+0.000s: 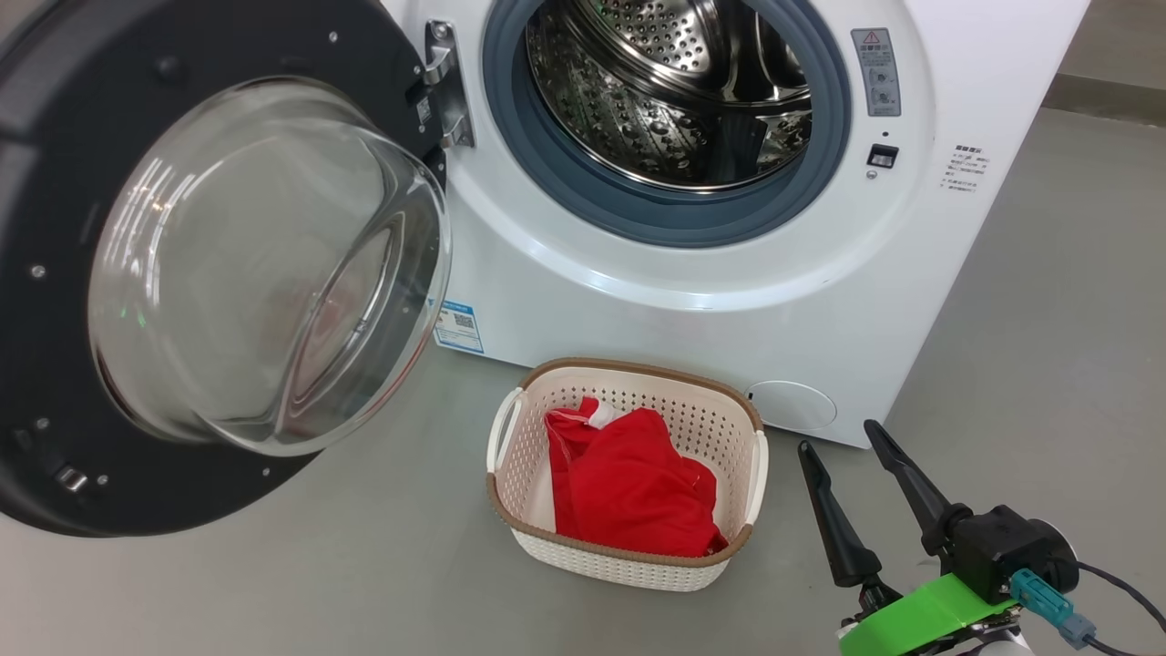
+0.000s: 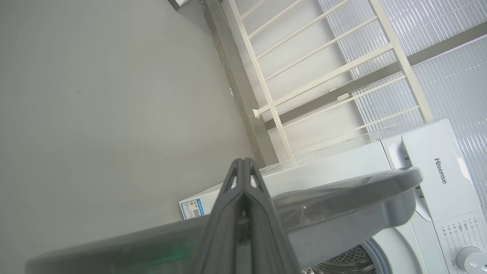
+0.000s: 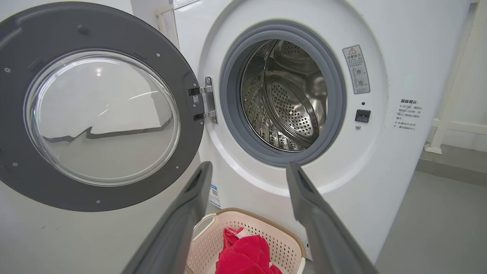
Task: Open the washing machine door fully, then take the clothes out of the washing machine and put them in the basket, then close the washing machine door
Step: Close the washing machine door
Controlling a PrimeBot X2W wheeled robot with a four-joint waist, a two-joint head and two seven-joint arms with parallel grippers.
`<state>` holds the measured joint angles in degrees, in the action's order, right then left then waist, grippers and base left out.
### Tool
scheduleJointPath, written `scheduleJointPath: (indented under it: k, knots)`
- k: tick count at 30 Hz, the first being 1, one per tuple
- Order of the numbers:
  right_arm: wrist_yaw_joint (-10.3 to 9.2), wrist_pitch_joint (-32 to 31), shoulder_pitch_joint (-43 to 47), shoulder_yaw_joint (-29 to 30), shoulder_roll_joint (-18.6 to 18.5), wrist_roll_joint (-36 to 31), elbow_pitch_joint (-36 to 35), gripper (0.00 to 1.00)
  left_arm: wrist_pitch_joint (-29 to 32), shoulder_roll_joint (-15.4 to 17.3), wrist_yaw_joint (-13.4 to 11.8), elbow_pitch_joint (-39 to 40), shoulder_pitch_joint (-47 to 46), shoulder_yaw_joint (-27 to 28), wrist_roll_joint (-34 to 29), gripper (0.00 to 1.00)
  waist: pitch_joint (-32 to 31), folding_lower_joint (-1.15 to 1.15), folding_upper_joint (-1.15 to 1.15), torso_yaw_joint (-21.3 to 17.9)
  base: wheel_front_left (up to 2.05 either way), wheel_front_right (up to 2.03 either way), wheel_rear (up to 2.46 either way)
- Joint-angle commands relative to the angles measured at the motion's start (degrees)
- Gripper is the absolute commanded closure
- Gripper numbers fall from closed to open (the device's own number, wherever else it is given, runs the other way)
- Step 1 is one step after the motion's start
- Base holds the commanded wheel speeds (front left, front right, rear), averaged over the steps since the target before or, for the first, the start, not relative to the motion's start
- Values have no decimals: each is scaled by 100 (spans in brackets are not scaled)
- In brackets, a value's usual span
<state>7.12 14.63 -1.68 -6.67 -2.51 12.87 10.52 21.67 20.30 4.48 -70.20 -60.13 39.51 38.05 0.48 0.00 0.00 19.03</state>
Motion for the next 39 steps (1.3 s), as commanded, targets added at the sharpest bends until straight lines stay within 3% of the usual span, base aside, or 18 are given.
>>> scheduleJointPath:
  k: [1, 10, 22, 39]
  knots:
    - [36, 37, -248, -133, -37, -85, -124, 0, 227, 71, 109, 30, -57, -10, 87, 100, 6, 0, 0, 17, 0, 0, 0]
    - [36, 37, -252, -123, -37, -56, -153, 0, 970, -106, 291, 266, 77, -87, 435, 100, 37, 0, 0, 115, 0, 0, 0]
    - [36, 37, -233, -133, -37, -4, -166, 0, 1814, -567, 300, 1586, 795, -246, 1263, 100, 12, 0, 0, 190, 0, 0, 0]
    - [36, 37, -260, -76, -37, 89, -187, 0, 2473, -1292, 245, 2881, 1585, -38, 2034, 100, 73, 0, 0, 218, 0, 0, 0]
